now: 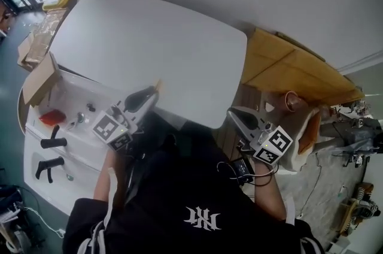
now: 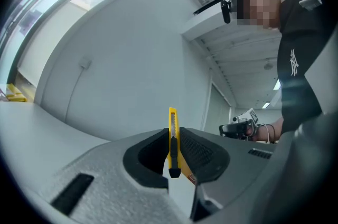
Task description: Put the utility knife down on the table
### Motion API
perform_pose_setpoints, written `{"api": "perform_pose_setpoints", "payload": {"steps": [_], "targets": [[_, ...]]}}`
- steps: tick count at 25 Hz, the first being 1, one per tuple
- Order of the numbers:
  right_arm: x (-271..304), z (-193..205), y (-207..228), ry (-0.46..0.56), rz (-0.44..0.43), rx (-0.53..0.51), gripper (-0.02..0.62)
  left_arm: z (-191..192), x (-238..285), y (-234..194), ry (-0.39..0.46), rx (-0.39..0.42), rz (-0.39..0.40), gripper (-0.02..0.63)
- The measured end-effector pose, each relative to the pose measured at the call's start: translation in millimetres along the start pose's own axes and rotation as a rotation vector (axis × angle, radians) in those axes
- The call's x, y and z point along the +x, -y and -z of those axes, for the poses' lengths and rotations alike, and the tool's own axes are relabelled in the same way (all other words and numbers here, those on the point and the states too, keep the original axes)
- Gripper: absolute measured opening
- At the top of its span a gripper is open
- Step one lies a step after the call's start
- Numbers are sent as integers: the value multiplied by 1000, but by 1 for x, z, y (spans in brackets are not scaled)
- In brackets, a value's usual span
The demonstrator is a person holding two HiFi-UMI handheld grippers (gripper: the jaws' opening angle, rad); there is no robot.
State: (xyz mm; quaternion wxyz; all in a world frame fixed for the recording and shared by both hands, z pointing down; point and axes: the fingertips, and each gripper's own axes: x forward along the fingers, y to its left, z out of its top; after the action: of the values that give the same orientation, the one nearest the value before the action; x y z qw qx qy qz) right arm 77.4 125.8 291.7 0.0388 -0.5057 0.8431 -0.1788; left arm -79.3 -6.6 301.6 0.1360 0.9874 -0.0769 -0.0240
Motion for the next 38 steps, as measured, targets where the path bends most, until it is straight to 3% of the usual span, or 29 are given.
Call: {"api": "perform_pose_setpoints", "payload": {"steps": [3,7,15,21,25,28,32,38], "targets": [[20,-11,27,23,-33,2,6,1,14,-19,-27,-19,-37,61],[39,-14,69,18,-105,35,6,-6,48,-48,-3,-31,-82,61],[73,-28,163,-43,-325,91,6,4,129,-114,-68,-48,-276,61],[90,-15,218,-114,-471,164,6,11,163,-162,-120,-60,-415,61],[121,7,244,-137,-491,201,6,37,163,-208,-193,-65,-440,61],[144,22,254,-137,-480,215,6,73,150,-248,-269,-12,-420,61],[171,52,259,-160,-462,198,6,101,152,-301,-303,-15,-439,61],[209,73,268,-149,-462,231,6,153,152,-368,-434,-28,-488,61]]}}
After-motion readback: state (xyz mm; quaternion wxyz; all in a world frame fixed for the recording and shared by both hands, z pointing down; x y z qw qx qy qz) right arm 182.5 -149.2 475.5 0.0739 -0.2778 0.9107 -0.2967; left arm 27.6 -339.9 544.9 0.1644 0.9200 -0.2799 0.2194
